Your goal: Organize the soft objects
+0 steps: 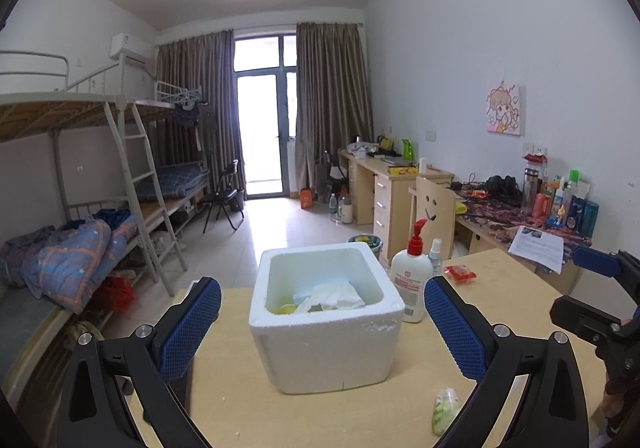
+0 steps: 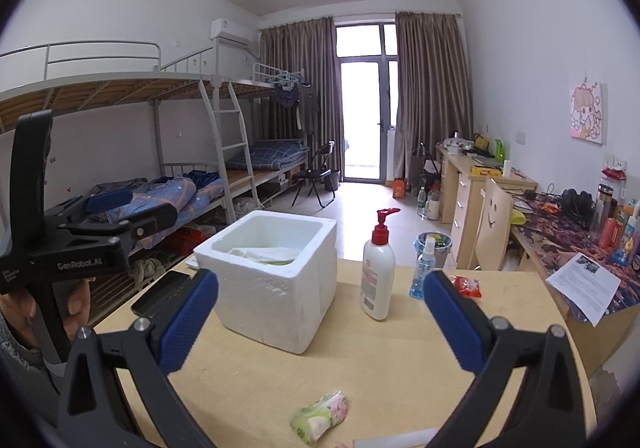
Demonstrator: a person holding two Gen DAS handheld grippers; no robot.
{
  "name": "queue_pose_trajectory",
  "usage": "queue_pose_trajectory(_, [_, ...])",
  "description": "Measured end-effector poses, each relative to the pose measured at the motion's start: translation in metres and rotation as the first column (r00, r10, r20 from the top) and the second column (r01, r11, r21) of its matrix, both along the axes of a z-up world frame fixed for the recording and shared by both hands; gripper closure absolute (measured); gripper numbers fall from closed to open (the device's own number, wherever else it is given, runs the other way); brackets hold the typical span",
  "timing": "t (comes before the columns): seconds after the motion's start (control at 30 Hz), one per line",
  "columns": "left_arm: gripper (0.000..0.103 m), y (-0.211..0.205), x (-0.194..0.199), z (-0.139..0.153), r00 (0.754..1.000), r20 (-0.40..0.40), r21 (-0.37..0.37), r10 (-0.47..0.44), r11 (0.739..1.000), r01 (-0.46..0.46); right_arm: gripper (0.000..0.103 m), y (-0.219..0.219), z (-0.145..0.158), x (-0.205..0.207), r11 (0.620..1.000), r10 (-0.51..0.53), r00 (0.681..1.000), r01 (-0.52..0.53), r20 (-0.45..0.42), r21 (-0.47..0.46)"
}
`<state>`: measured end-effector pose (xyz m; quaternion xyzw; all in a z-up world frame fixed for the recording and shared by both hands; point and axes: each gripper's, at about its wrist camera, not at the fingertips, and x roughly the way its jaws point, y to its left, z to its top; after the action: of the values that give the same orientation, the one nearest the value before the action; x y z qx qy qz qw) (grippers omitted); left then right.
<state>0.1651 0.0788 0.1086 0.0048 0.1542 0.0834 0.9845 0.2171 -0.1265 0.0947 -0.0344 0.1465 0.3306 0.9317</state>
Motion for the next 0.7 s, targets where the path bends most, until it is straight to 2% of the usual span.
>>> queue_pose_trajectory(0.7, [0.001,-0.032,-0.089,0.005,0.997,0.071,0.018,-0.032,0.999,0.031,0.0,-0.024,-0.001,-0.075,1.0,-0.008,0.998,0.007,0.055,0.014])
